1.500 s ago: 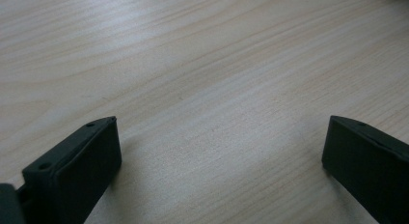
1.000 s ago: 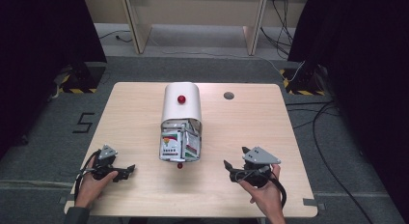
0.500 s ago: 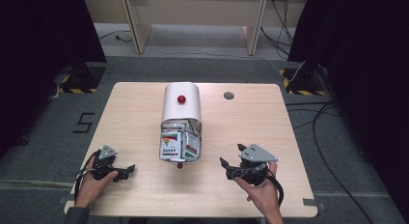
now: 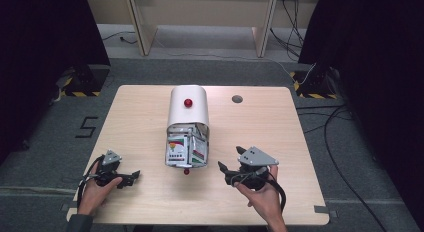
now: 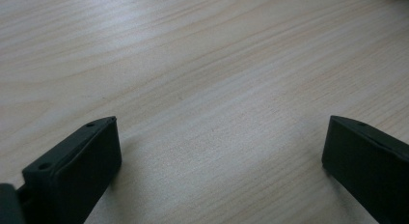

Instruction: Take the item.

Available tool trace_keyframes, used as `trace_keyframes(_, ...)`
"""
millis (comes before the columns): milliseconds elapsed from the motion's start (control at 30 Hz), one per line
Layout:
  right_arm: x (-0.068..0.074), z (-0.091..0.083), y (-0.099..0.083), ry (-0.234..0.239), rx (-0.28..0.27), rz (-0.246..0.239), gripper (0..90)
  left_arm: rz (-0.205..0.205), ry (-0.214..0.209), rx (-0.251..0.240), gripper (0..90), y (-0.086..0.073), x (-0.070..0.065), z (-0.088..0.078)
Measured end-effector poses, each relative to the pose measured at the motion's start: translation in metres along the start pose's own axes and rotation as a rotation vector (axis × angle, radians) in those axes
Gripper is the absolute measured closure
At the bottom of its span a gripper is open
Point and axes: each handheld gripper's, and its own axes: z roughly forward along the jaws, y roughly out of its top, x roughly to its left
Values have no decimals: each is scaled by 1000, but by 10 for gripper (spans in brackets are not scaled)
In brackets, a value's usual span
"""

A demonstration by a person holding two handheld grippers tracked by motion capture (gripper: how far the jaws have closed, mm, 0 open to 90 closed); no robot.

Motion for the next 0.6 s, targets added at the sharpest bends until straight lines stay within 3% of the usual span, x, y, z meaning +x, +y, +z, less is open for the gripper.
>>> trace_keyframes(600, 20, 8, 17, 56, -33, -40, 275, 0, 0, 0, 0, 0, 0, 0)
